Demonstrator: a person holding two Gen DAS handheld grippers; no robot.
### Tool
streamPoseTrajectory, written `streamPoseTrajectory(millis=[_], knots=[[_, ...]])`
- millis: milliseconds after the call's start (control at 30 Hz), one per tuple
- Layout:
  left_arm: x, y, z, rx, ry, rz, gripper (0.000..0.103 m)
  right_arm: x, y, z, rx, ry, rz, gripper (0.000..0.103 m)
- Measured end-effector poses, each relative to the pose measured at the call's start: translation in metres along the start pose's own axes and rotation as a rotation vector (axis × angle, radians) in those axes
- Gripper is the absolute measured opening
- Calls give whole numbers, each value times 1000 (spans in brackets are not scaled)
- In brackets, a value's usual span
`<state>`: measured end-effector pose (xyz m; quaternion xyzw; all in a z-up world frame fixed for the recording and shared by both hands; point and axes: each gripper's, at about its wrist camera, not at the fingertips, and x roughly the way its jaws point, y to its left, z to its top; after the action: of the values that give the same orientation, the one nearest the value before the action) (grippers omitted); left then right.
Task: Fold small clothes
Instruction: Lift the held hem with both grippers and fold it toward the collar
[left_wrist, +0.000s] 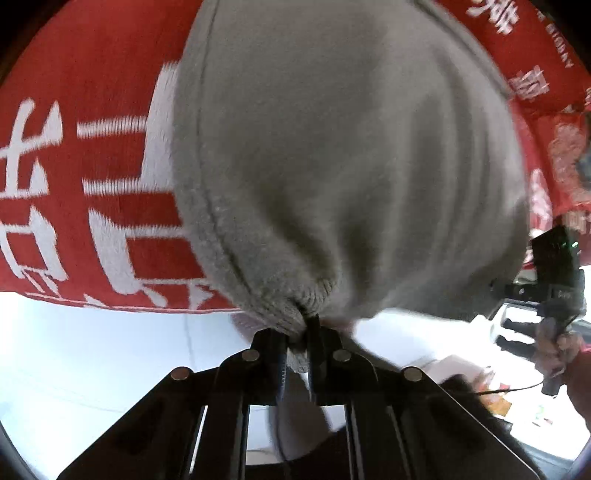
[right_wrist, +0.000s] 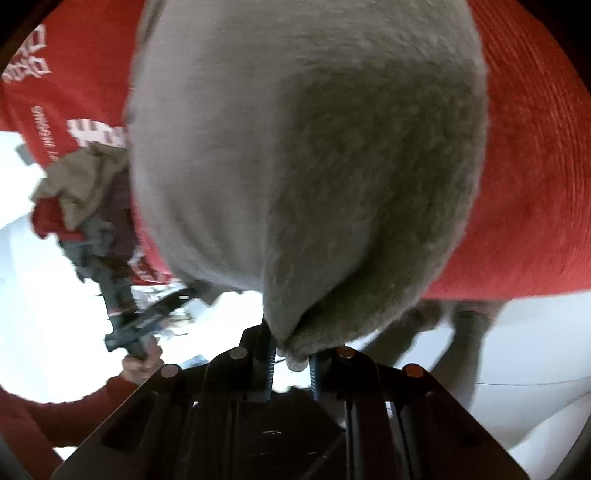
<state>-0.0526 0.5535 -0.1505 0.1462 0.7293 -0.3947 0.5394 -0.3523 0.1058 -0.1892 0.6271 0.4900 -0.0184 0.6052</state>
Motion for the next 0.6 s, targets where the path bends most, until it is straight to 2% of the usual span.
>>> streamPoseTrajectory(millis=[33, 167, 300, 400, 467, 567, 600], knots=[[-2, -7, 3, -8, -10, -17, 9, -4, 5, -2, 1, -11, 29, 16], [-47, 7, 12, -48, -95, -133, 9, -25, 32, -8, -4, -79, 146, 16], [-83, 0, 36, -72, -182, -201, 9, -50, 60, -2, -13, -183, 278, 16], [-111, 4, 62, -96, -255, -228, 9, -71, 77, 9, -27, -252, 368, 16], [-120, -8, 68, -107, -292, -228, 9, -87, 90, 25, -44, -292, 423, 16], [-138, -10, 104, -117, -363, -232, 9, -107, 110, 51, -74, -324, 468, 16], [-135, -29, 118, -118, -380, -230, 9, -111, 117, 61, -83, -330, 475, 16]])
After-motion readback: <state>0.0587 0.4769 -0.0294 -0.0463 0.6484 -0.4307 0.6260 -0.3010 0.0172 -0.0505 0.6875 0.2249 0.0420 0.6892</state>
